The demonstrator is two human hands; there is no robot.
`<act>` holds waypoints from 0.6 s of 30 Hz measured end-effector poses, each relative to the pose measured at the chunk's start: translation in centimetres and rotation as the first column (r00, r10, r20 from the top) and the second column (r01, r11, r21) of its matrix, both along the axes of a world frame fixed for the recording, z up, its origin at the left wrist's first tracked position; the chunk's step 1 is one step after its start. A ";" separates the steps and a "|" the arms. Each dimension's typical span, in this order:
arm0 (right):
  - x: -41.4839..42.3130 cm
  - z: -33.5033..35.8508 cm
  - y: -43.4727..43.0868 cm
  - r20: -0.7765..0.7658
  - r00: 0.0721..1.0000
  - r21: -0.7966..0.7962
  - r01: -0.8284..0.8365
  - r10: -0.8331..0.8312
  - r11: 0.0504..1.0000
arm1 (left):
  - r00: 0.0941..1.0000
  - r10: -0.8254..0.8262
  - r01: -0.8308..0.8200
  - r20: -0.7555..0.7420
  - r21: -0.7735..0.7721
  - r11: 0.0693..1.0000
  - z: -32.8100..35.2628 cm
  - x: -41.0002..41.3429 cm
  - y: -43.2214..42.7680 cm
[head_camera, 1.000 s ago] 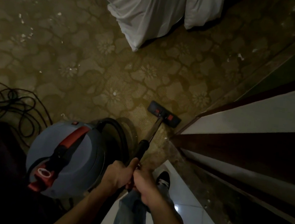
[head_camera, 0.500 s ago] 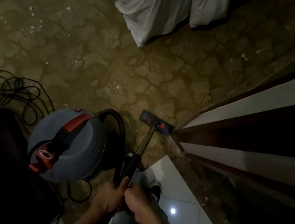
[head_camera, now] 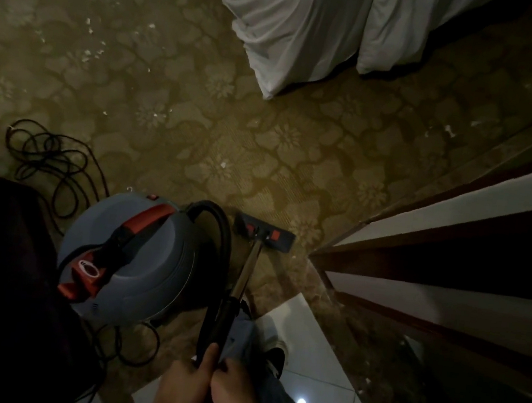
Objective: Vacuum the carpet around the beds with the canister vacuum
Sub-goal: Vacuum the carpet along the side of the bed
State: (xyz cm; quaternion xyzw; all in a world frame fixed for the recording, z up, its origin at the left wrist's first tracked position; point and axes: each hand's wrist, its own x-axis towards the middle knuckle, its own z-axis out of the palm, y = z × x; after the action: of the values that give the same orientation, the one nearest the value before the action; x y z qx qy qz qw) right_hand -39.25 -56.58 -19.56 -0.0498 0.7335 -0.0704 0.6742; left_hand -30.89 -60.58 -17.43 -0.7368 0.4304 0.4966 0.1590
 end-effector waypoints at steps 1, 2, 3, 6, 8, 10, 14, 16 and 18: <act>-0.1 -0.3 -0.6 -0.002 1.000 -0.010 -0.011 0.011 1.000 | 1.000 0.007 -0.007 0.003 -0.001 1.000 -0.4 -0.2 -0.7; -0.1 -1.1 -1.2 -0.008 1.000 -0.008 -0.009 0.009 1.000 | 1.000 0.013 -0.013 0.004 -0.007 1.000 -0.7 -0.4 -1.6; -0.3 -1.7 -2.0 -0.014 1.000 -0.012 -0.009 0.009 1.000 | 1.000 0.026 -0.026 -0.003 -0.015 1.000 -1.0 -0.7 -2.6; -1.4 -1.5 -5.5 -0.036 0.999 -0.034 -0.040 0.039 0.999 | 0.996 0.051 -0.053 -0.069 -0.028 0.998 -2.4 -1.0 -5.2; -2.2 -0.4 -7.8 -0.077 0.994 -0.053 -0.084 0.080 0.995 | 0.993 0.091 -0.092 -0.082 -0.019 0.996 -2.8 -1.2 -6.5; -2.8 0.3 -9.5 -0.113 0.985 -0.061 -0.137 0.130 0.989 | 0.987 0.144 -0.147 -0.076 -0.042 0.988 -3.0 -1.2 -7.5; -3.2 0.8 -12.6 -0.153 0.977 -0.078 -0.161 0.148 0.984 | 0.991 0.120 -0.124 -0.055 -0.091 0.988 -3.1 -1.4 -11.0; -3.0 1.4 -15.3 -0.127 0.987 -0.069 -0.112 0.103 0.991 | 0.987 0.145 -0.149 -0.065 -0.052 0.988 -3.4 -1.6 -13.8; -2.6 1.5 -18.0 -0.103 0.991 -0.088 -0.092 0.083 0.992 | 0.986 0.156 -0.159 -0.054 -0.059 0.986 -3.8 -1.8 -16.7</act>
State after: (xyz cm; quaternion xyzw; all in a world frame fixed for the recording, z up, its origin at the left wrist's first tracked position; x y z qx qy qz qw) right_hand -41.87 -74.61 -18.11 -0.1166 0.7592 -0.0718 0.6363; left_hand -32.66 -77.25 -21.22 -0.7607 0.3902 0.5116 0.0853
